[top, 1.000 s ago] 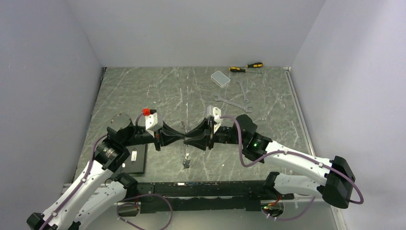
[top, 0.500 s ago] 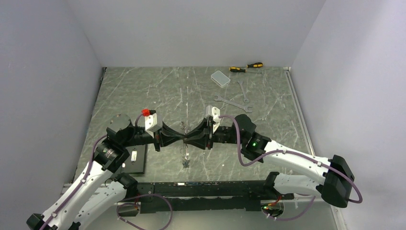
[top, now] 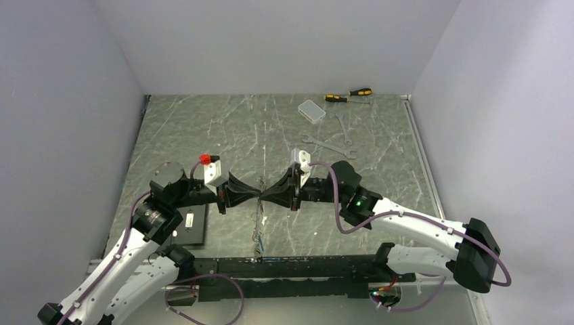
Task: Put the keys on the keyring
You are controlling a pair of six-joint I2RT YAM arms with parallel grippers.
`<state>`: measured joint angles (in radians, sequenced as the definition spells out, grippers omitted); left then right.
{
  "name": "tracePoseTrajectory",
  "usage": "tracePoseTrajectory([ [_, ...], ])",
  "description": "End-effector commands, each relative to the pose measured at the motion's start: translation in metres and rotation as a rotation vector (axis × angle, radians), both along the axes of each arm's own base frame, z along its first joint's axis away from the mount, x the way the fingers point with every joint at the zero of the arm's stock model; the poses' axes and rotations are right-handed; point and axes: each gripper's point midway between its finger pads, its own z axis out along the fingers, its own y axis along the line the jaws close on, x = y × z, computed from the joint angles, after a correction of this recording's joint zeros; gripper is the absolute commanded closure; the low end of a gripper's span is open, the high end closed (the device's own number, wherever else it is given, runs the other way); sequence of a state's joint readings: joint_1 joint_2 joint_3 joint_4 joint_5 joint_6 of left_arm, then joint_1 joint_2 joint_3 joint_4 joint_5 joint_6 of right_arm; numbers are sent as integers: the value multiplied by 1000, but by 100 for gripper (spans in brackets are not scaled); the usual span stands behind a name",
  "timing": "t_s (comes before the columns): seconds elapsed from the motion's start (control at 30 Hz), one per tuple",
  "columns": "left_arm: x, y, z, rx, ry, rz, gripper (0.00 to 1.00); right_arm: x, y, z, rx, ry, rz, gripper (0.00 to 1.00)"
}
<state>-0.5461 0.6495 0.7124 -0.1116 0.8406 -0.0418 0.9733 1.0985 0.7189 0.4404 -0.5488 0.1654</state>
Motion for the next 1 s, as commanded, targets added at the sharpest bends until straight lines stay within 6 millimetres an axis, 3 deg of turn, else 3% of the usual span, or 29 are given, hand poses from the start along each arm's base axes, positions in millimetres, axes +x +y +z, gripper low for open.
tracePoseTrajectory([
  [0.0, -5, -1, 17, -42, -47, -29, 100, 1, -1, 32, 51, -81, -7, 100],
  [0.03, -7, -2, 17, -42, -44, -48, 98, 3, -3, 32, 35, -87, -19, 100],
  [0.2, -16, -5, 16, -29, -35, -118, 63, 9, -19, 17, -105, -110, -80, 100],
  [0.3, -21, -5, 15, -31, -38, -146, 51, 11, -29, 10, -201, -126, -99, 100],
  [0.5, -24, -7, 10, -23, -39, -187, 47, 10, -45, 1, -323, -146, -108, 100],
  [0.67, -15, -12, 1, -3, -18, -193, 50, 10, -52, 4, -416, -176, -85, 100],
  [0.97, -10, -18, -5, 3, 6, -209, 55, 4, -40, 2, -463, -180, 19, 100],
])
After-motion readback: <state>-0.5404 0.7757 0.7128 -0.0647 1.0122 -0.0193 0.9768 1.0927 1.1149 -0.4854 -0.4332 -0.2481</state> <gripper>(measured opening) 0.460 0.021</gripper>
